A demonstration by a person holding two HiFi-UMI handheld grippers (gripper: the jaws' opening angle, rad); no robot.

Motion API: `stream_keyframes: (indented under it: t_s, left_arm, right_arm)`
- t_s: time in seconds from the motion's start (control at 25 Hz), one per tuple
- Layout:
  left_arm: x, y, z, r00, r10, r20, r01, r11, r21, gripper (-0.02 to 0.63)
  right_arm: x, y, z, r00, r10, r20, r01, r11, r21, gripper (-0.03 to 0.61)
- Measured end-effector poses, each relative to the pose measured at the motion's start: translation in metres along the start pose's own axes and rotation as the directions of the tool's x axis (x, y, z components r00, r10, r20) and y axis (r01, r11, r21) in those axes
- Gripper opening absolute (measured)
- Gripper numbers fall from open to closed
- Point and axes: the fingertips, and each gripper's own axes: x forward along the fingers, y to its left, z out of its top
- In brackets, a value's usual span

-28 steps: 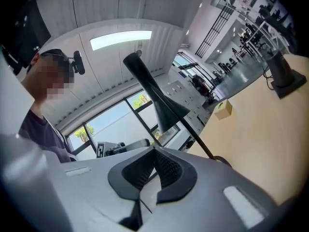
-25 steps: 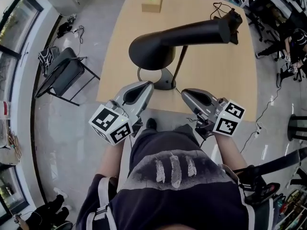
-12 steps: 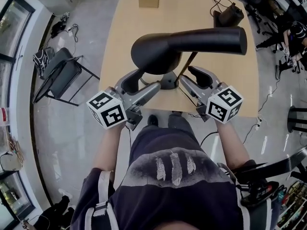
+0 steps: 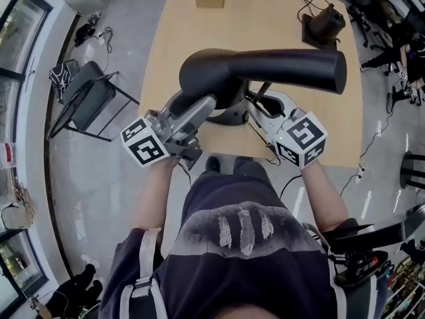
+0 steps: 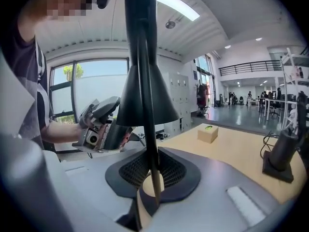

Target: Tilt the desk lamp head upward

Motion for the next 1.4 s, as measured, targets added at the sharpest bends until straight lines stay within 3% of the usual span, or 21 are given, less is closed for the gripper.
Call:
stream_keyframes:
  t_s: [0.24,0.44,1.08,1.4]
  left_arm:
    - [-0.001,-0.002,0.000,1.000,0.004,-0.019,-0.004,1.000,0.010,0.270]
    - [-0.002,-0.005,0.012,0.999,0.025,-0.021,-0.023,0.996,0.091,0.258]
    - [-0.015,-0.014,0.040,0.992,0.096,-0.079,-0.073,0.964,0.255,0.258]
    - [-0.015,-0.018,0.053,0.994,0.095,-0.054,-0.077,0.958,0.275,0.250]
  right_arm:
    - [0.002,0.000,-0.003,0.997,0.037,-0.070,-0.037,0.999,-0.003,0.040]
    - [0.001,-0.002,-0.007,0.994,0.039,-0.098,-0.038,0.999,0.008,0.038]
    - [0.004,0.001,-0.008,0.996,0.023,-0.084,-0.020,0.999,0.031,0.040]
    - [0.003,-0.001,-0.009,0.996,0.027,-0.084,-0.023,0.999,0.042,0.040]
